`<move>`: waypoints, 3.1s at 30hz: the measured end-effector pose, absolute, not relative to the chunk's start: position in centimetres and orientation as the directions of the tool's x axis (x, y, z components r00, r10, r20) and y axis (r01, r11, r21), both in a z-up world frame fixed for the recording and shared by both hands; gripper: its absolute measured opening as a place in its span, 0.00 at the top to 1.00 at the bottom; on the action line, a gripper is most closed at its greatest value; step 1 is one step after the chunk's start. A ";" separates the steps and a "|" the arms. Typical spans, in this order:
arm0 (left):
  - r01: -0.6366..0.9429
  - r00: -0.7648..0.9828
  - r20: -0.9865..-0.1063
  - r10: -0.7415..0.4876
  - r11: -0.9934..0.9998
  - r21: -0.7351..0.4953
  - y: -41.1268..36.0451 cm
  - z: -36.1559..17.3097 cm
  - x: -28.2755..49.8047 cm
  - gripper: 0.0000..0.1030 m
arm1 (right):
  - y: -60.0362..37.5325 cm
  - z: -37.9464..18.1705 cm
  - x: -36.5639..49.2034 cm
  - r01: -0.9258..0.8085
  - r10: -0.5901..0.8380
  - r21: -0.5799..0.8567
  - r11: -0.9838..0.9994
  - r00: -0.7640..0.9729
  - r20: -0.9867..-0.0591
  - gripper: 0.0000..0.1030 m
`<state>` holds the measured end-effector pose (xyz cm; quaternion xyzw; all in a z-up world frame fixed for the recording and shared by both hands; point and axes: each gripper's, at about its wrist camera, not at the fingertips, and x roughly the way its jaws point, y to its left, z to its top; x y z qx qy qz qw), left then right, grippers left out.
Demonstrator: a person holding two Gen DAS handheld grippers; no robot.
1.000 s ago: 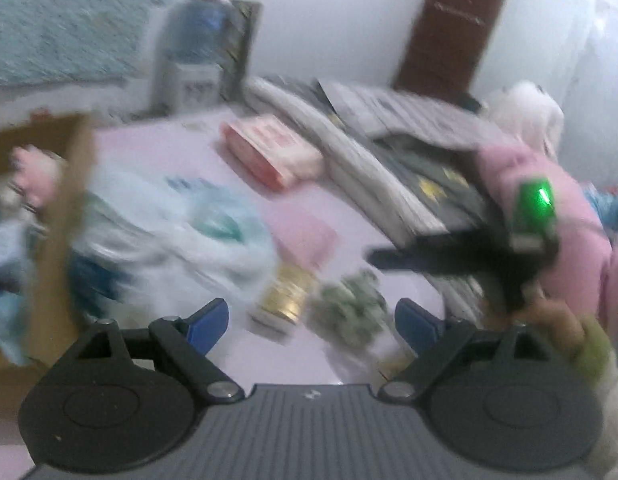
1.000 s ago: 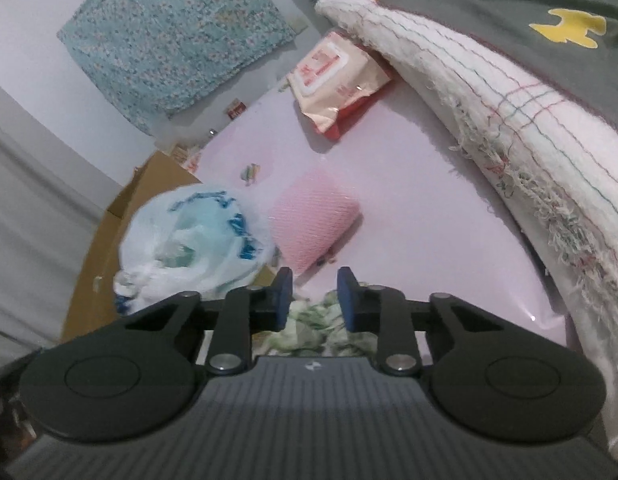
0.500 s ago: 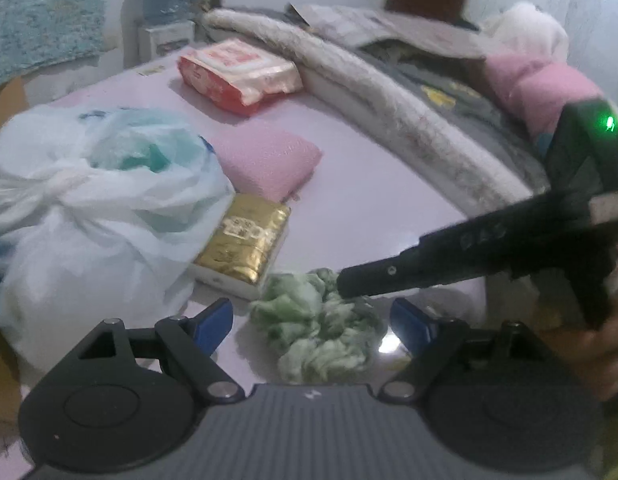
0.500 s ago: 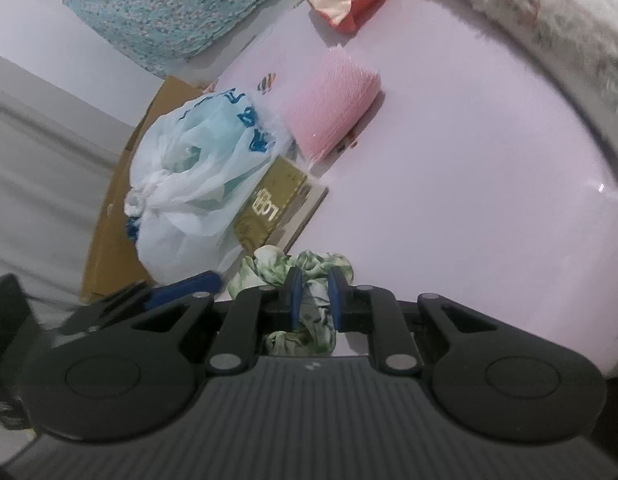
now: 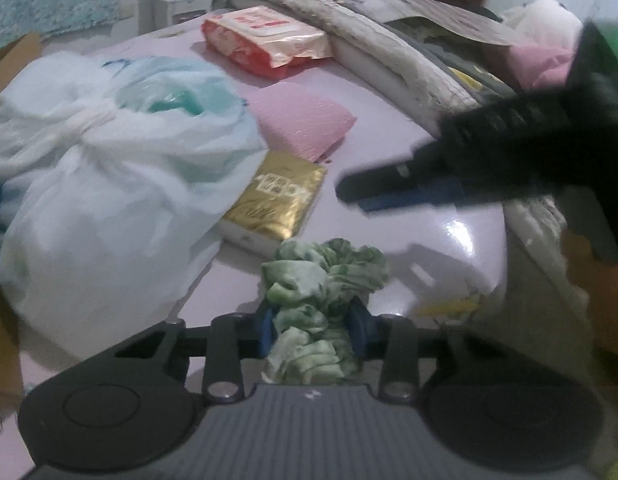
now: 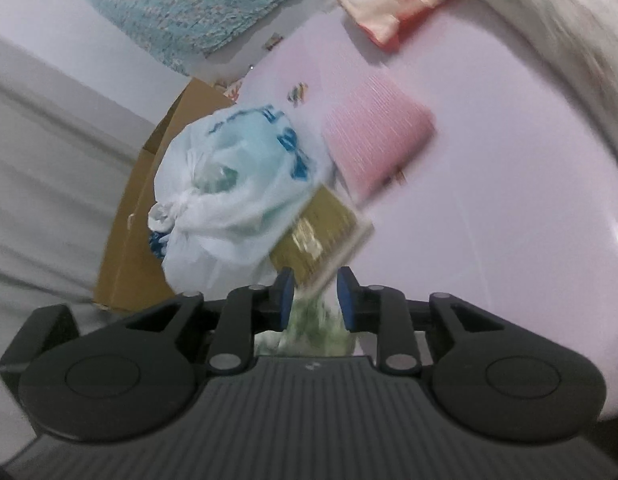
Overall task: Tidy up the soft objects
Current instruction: 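Grasp the gold tissue pack with the right gripper while the left holds the scrunchie, then carry the scrunchie and tissue pack into the cardboard box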
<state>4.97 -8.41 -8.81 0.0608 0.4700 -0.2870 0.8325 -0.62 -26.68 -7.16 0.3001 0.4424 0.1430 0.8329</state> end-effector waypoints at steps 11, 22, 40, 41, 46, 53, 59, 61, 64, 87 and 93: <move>0.441 0.413 -0.813 -0.410 0.871 -0.215 -4.2 -8.9 3.9 0.66 | -21.7 -7.5 4.4 -0.145 0.424 0.417 0.897 0.542 -0.726 0.81; 0.418 0.420 -0.802 -0.425 0.875 -0.245 -2.8 -8.8 4.0 0.66 | -22.0 -5.8 3.8 -0.125 0.383 0.379 0.917 0.548 -0.744 0.81; 0.406 0.437 -0.789 -0.431 0.878 -0.255 -2.3 -8.8 3.5 0.66 | -24.4 -6.7 -2.1 -0.019 0.437 0.487 0.873 0.474 -0.764 0.76; 0.406 0.437 -0.789 -0.432 0.877 -0.256 -2.3 -8.8 3.5 0.66 | -24.2 -6.3 -2.4 -0.049 0.430 0.465 0.884 0.475 -0.767 0.74; 0.389 0.446 -0.795 -0.412 0.889 -0.243 -1.6 -8.5 3.4 0.67 | -21.7 -4.7 -2.0 -0.247 0.367 0.281 0.928 0.457 -0.810 0.41; 0.355 0.455 -0.795 -0.400 0.901 -0.250 -0.9 -8.5 3.5 0.69 | -17.3 -7.5 -0.5 -0.392 0.267 0.113 0.913 0.364 -0.892 0.27; 0.346 0.449 -0.784 -0.428 0.893 -0.289 -0.5 -8.2 3.3 0.72 | -18.9 -7.0 -1.2 -0.301 0.227 0.102 0.948 0.419 -0.879 0.50; 0.345 0.440 -0.775 -0.453 0.883 -0.319 -0.2 -7.9 3.2 0.73 | -20.7 -6.8 -1.4 -0.227 0.261 0.176 0.958 0.428 -0.866 0.50; 0.345 0.436 -0.753 -0.493 0.864 -0.366 0.5 -6.8 2.9 0.73 | -23.0 -6.1 -2.3 -0.150 0.349 0.315 0.937 0.450 -0.822 0.51; 0.013 0.729 -0.664 -0.167 0.973 -0.231 20.9 6.7 5.1 0.73 | 0.6 6.4 12.5 -0.486 0.754 0.592 0.643 0.266 -0.600 0.50; -0.077 0.627 -0.774 -0.090 0.981 -0.176 24.9 3.2 10.2 0.73 | 9.3 1.8 17.8 -0.419 0.666 0.570 0.707 0.122 -0.736 0.50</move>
